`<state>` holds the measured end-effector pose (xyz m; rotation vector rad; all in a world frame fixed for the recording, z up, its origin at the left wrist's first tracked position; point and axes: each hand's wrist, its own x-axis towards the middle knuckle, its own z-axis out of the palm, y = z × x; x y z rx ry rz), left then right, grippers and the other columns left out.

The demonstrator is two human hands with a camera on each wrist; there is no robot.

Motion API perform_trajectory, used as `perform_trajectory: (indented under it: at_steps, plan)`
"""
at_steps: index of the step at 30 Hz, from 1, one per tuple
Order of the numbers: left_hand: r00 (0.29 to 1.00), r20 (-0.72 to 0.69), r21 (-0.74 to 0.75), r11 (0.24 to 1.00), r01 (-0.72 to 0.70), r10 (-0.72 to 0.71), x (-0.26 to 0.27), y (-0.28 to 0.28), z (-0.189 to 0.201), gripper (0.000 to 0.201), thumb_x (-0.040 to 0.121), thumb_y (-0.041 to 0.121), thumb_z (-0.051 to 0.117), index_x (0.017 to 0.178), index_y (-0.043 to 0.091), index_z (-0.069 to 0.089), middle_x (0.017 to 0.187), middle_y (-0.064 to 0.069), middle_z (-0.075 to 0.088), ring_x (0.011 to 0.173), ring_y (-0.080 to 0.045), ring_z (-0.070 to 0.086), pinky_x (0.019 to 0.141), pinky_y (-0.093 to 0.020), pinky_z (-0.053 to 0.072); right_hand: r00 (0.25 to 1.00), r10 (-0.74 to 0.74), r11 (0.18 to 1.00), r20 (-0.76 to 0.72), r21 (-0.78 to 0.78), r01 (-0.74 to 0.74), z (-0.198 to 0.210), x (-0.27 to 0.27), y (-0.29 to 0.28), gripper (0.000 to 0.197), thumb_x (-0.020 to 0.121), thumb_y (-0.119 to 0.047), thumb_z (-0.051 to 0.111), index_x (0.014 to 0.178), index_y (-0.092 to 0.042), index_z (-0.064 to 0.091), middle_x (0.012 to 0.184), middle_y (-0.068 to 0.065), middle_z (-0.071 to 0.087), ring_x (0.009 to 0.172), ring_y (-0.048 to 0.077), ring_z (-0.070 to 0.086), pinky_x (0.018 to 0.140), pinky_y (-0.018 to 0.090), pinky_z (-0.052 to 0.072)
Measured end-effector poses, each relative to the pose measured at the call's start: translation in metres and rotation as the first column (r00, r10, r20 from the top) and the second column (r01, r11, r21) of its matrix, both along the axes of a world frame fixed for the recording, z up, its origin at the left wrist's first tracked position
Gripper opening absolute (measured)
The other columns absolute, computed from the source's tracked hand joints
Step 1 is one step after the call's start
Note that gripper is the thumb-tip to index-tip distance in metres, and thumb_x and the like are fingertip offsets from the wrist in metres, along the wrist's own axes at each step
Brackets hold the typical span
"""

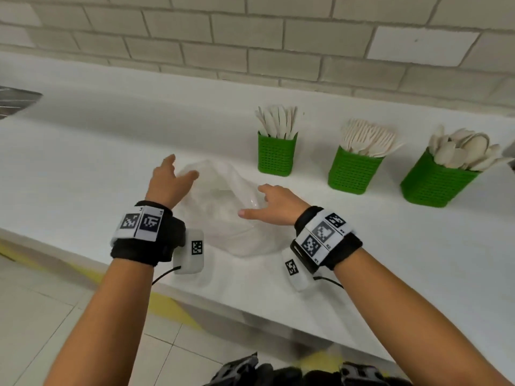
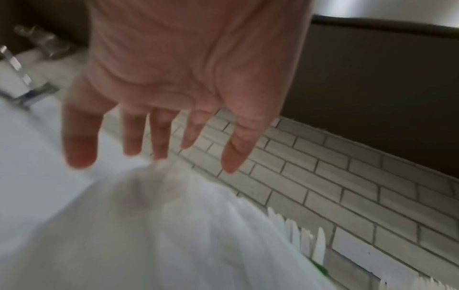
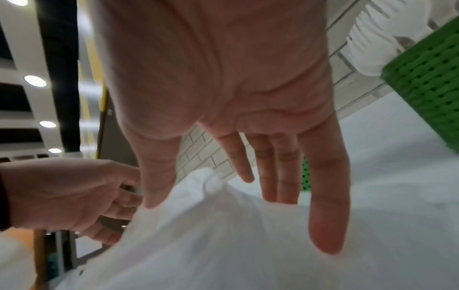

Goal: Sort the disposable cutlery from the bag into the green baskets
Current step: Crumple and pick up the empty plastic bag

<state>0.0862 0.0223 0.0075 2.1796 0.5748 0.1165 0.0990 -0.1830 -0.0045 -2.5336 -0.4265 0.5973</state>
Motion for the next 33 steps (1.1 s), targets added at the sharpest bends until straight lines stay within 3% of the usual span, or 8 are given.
perform_trajectory:
  at_steps: [3,12,18,21,23,26,31,33]
  plan:
    - [0.98,-0.139,-0.286,0.953,0.099,-0.143,0.001,0.007,-0.011,0.051,0.089,0.019,0.061,0.134,0.008,0.04,0.131,-0.011,0.05,0.108,-0.028,0.054,0.087,-0.042,0.049,0.999,-0.041,0.996,0.006,-0.078,0.041,-0.014,-0.002,0.012,0.048,0.087,-0.036,0.063,0.12,-0.004,0.052,0.114,0.01,0.057,0.105,0.025,0.053,0.079,0.027,0.04]
    - [0.888,0.313,-0.499,0.737,0.456,-0.337,-0.027,0.013,0.006,0.036,0.082,-0.012,0.054,0.071,0.019,0.043,0.069,0.007,0.053,0.063,-0.009,0.051,0.051,-0.019,0.044,0.79,-0.532,0.847,0.306,0.214,0.487,-0.005,-0.027,-0.02,0.028,0.082,0.005,0.045,0.094,-0.019,0.04,0.086,0.009,0.05,0.083,0.03,0.049,0.066,0.034,0.035]
    - [0.765,0.475,-0.236,0.774,0.587,-0.435,-0.048,-0.066,0.023,0.041,0.076,-0.005,0.053,0.059,0.029,0.037,0.069,0.01,0.043,0.071,-0.014,0.042,0.064,-0.028,0.036,0.855,-0.484,0.793,0.187,0.507,0.339,0.032,-0.104,-0.024,0.082,0.063,-0.052,0.076,0.128,-0.025,0.034,0.132,0.002,0.04,0.126,0.022,0.037,0.103,0.038,0.037]
    - [0.744,0.409,-0.35,0.661,0.663,-0.529,-0.075,-0.1,0.039,0.027,0.067,0.023,0.068,0.081,0.03,0.045,0.098,0.002,0.051,0.097,-0.021,0.052,0.084,-0.035,0.045,0.846,-0.387,0.922,0.367,0.135,0.363,0.032,-0.143,-0.028,0.126,0.056,-0.058,0.08,0.148,-0.02,0.003,0.154,0.001,0.007,0.143,0.019,0.002,0.117,0.037,0.014]
    - [0.671,0.341,-0.486,0.488,0.725,-0.658,-0.095,-0.123,0.045,0.037,0.072,0.019,0.07,0.104,0.026,0.052,0.108,-0.003,0.054,0.107,-0.021,0.054,0.092,-0.037,0.047,0.785,-0.445,0.887,0.432,0.091,0.453,0.02,-0.157,-0.034,0.121,0.062,-0.049,0.081,0.149,-0.017,0.004,0.153,0.005,0.016,0.141,0.023,0.015,0.113,0.041,0.027]
    - [0.463,0.341,-0.566,0.214,0.796,-0.818,-0.121,-0.143,0.051,0.043,0.086,0.004,0.061,0.124,0.022,0.052,0.101,0.005,0.058,0.102,-0.011,0.059,0.094,-0.032,0.049,0.566,-0.742,0.671,0.36,0.413,0.616,0.013,-0.182,-0.065,0.064,0.079,-0.017,0.068,0.135,-0.013,0.035,0.118,0.005,0.057,0.105,0.025,0.057,0.084,0.04,0.049]
    - [0.415,0.449,-0.082,0.427,0.901,-0.791,-0.134,-0.162,0.032,0.077,0.07,0.048,0.074,0.134,0.048,0.033,0.132,0.011,0.033,0.124,0.001,0.034,0.1,-0.022,0.035,0.373,-0.893,0.0,-0.254,0.826,0.564,0.017,-0.254,-0.125,0.02,0.076,-0.004,0.056,0.092,-0.013,0.065,0.077,-0.007,0.071,0.074,0.008,0.066,0.068,0.022,0.051]
    - [0.356,0.34,-0.268,0.273,0.924,-0.87,-0.156,-0.188,0.019,0.099,0.063,0.048,0.077,0.141,0.049,0.016,0.139,0.021,0.025,0.127,0.007,0.029,0.107,-0.026,0.03,0.388,-0.836,-0.134,-0.389,0.829,0.543,0.016,-0.275,-0.137,0.015,0.08,-0.001,0.052,0.076,-0.013,0.061,0.063,-0.007,0.066,0.061,0.006,0.063,0.062,0.021,0.048]
